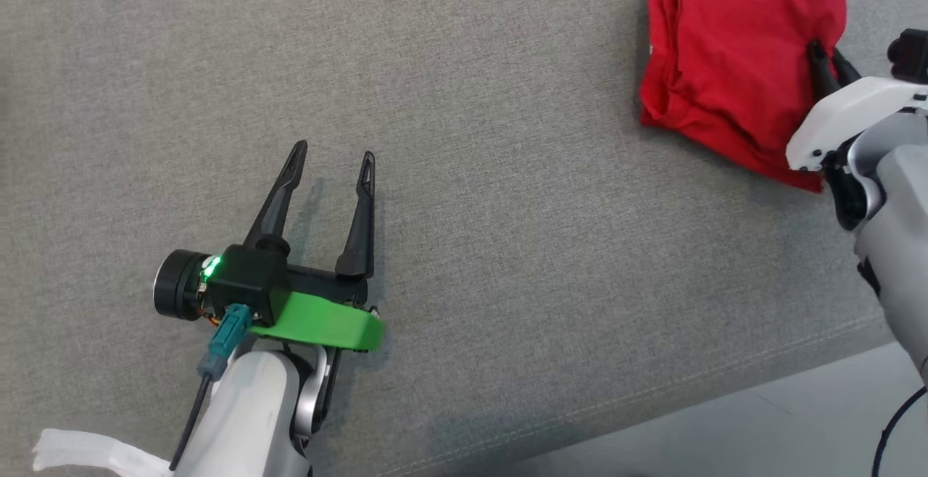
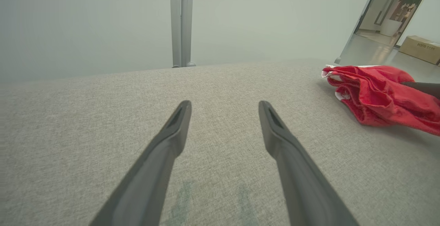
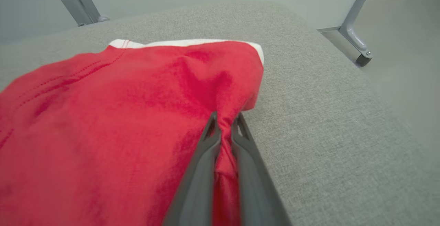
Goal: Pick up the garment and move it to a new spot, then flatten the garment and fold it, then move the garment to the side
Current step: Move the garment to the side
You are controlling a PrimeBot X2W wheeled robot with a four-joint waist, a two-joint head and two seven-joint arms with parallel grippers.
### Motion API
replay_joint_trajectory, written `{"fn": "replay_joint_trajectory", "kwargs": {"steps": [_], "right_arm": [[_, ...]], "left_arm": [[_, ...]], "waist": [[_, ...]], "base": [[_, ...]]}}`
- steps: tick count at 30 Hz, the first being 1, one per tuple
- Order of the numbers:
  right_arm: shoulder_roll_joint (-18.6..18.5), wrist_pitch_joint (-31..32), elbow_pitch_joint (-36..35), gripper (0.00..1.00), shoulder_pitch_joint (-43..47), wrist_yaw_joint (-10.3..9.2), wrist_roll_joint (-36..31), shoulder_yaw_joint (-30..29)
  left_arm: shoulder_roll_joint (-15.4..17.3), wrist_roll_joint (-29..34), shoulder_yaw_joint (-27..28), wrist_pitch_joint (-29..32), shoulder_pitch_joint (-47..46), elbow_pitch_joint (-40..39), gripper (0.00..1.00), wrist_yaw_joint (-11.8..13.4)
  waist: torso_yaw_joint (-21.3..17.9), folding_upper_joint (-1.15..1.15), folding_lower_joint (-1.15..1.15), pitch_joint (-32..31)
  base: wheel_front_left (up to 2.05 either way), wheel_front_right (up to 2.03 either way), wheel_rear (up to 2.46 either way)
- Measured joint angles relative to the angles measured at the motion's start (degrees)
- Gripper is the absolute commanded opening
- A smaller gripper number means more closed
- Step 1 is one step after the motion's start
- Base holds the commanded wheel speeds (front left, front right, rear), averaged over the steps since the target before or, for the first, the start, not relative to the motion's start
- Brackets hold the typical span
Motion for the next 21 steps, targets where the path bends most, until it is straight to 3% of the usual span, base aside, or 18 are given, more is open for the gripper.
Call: {"fn": "replay_joint_trajectory", "kwargs": {"steps": [8,21], "right_arm": [[-6.7,-0.2,4.4,0.00,-7.2,0.00,-5.1,1.9],[-13.5,0.5,9.6,0.00,-16.8,0.00,-14.0,3.3]], "left_arm": [[1.1,0.5,-0.4,0.9,0.0,-3.1,1.00,0.4],[2.5,1.6,-1.7,2.8,-0.5,-7.1,1.00,0.7]], "waist": [[2.7,0.00,0.00,1.9],[7.0,0.00,0.00,7.3]], "base": [[0.00,0.00,0.00],[0.00,0.00,0.00]]}}
